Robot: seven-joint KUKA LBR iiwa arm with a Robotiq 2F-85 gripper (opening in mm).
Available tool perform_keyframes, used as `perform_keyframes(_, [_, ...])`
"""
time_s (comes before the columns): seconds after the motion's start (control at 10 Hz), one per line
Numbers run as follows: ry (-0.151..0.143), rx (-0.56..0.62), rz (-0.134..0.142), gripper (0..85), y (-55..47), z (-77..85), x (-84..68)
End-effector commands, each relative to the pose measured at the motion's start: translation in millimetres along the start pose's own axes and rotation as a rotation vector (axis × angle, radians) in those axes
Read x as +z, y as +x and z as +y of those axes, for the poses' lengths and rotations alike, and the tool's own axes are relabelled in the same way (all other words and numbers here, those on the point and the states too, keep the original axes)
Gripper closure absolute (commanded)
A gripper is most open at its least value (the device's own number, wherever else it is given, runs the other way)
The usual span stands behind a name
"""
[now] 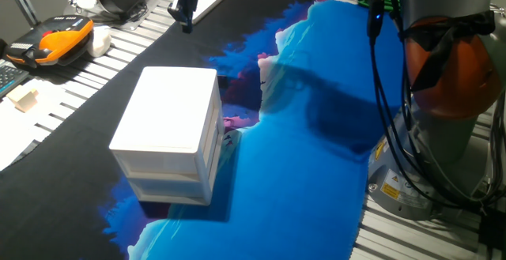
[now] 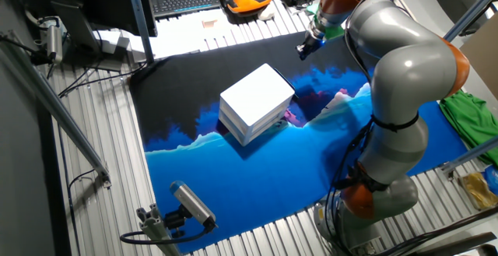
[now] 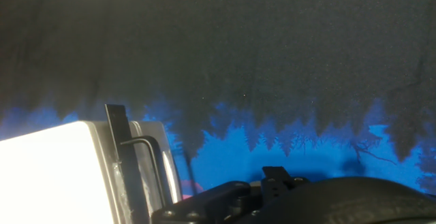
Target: Grasp the handle and close the drawer
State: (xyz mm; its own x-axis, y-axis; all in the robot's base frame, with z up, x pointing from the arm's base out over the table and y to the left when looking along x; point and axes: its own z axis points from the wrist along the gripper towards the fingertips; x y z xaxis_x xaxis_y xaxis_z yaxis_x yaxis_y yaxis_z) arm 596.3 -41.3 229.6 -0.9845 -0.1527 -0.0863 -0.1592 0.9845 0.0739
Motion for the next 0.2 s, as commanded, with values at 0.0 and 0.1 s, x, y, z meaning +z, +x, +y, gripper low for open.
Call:
perform_keyframes(0.0, [0.001,0.0,-0.001,85.0,-0.1,-0.1,-0.1])
perform_keyframes(0.1, [0.001,0.0,0.001,85.0,0.0,-0.1,-0.2])
